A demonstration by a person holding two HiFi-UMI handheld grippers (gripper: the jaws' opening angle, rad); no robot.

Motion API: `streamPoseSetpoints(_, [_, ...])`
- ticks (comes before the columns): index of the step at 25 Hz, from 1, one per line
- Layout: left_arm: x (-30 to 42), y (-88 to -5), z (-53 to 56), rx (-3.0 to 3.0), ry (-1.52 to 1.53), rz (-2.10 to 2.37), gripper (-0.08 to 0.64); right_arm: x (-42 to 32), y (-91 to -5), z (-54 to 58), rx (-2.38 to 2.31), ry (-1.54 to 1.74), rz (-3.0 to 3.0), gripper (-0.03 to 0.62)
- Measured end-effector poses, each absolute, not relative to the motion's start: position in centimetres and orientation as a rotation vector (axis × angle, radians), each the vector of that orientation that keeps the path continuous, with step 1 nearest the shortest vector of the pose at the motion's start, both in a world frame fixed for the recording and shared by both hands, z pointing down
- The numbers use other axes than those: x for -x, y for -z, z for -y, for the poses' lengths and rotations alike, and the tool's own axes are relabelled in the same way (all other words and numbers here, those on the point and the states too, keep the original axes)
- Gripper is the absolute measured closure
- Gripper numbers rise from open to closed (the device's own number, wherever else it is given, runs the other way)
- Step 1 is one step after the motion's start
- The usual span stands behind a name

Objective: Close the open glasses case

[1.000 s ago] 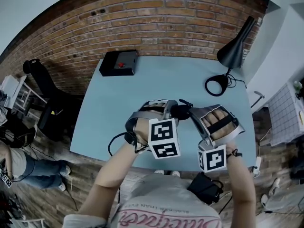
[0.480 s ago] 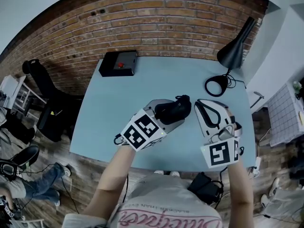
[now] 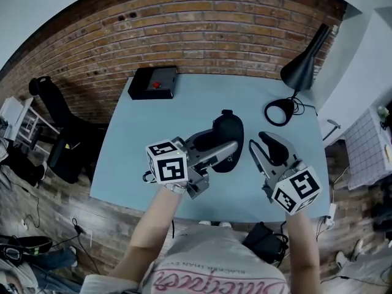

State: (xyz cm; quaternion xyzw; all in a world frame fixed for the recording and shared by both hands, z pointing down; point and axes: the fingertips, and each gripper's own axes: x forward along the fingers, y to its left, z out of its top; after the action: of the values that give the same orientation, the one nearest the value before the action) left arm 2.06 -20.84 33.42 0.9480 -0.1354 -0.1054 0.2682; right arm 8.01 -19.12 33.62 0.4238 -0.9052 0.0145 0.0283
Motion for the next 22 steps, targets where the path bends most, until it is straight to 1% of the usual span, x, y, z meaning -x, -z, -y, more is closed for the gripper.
streamPoseSetpoints(5, [-1.8, -34.2, 21.1, -2.485, 0.343, 0.330, 0.301, -6.6, -37.3, 18.2, -1.218, -0.192, 2.759, 0.471])
streamPoseSetpoints(7, [-1.8, -35.4, 21.2, -2.442, 0.346, 0.319, 0.301, -6.0, -38.6, 17.5, -1.152, -0.330, 2.821, 0.469])
streamPoseSetpoints(8, [-1.7, -36.3, 21.3, -2.412, 0.353, 0.315, 0.301, -5.7, -39.1, 17.1, -1.098, -0.418, 2.861, 0.458])
streamPoseSetpoints(9, [-1.7, -37.0, 21.4, -2.380, 0.363, 0.306, 0.301, -5.2, -39.6, 16.6, -1.037, -0.503, 2.892, 0.437])
streamPoseSetpoints(11, [-1.7, -38.0, 21.2, -2.330, 0.395, 0.264, 0.299, -4.2, -40.9, 15.9, -0.931, -0.613, 2.903, 0.368])
streamPoseSetpoints(13, [-2.0, -38.3, 20.6, -2.309, 0.415, 0.200, 0.299, -3.3, -41.9, 15.5, -0.861, -0.667, 2.894, 0.327])
streamPoseSetpoints(18, [-3.1, -38.2, 20.1, -2.337, 0.390, 0.157, 0.299, -2.5, -42.4, 16.1, -0.841, -0.869, 2.877, 0.314])
streamPoseSetpoints(20, [-3.1, -38.4, 20.4, -2.381, 0.352, 0.230, 0.292, -2.8, -42.8, 16.5, -0.909, -0.874, 2.841, 0.316])
streamPoseSetpoints(22, [-2.9, -39.0, 21.0, -2.435, 0.286, 0.360, 0.268, -3.7, -43.1, 17.1, -1.041, -0.805, 2.791, 0.318])
